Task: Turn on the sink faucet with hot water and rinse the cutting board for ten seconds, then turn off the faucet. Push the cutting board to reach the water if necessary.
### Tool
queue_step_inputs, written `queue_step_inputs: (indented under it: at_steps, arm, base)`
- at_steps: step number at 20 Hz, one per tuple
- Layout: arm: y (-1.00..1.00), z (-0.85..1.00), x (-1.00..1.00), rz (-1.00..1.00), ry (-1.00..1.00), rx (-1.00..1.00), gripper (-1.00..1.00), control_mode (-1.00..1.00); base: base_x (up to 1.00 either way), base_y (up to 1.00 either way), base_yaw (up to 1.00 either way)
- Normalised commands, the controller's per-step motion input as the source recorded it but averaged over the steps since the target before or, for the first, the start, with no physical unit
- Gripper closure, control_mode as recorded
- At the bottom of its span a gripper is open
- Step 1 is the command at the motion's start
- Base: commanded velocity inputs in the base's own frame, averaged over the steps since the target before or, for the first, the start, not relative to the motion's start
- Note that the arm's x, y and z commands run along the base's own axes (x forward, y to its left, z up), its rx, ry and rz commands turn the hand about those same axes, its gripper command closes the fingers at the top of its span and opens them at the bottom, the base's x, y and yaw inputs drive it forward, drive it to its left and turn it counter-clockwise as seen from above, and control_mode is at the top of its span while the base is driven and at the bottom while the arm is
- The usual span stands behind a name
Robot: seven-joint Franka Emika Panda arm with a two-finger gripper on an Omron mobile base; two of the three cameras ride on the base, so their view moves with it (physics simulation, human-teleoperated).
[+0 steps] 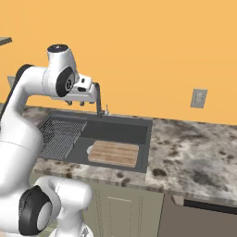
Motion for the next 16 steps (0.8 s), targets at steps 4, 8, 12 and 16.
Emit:
queue_step_inputs:
  at_steps: [4, 8, 12, 16]
  arm:
    - [0.0, -0.16, 0.0, 0.0, -0.06, 0.0, -1.0, -1.0]
    - [0.0, -0.41, 0.0, 0.0, -0.14, 0.0, -1.0, -1.0]
    - [-0.01, -0.4, 0.0, 0.0, -0.2, 0.0, -1.0, -1.0]
    - [-0.09, -0.43, 0.0, 0.0, -0.25, 0.0, -1.0, -1.0]
  base:
    - [0.0, 0.0, 0.0]
    - [0.0, 0.0, 0.0]
    - [0.0, 0.0, 0.0]
    - [0.0, 0.0, 0.0]
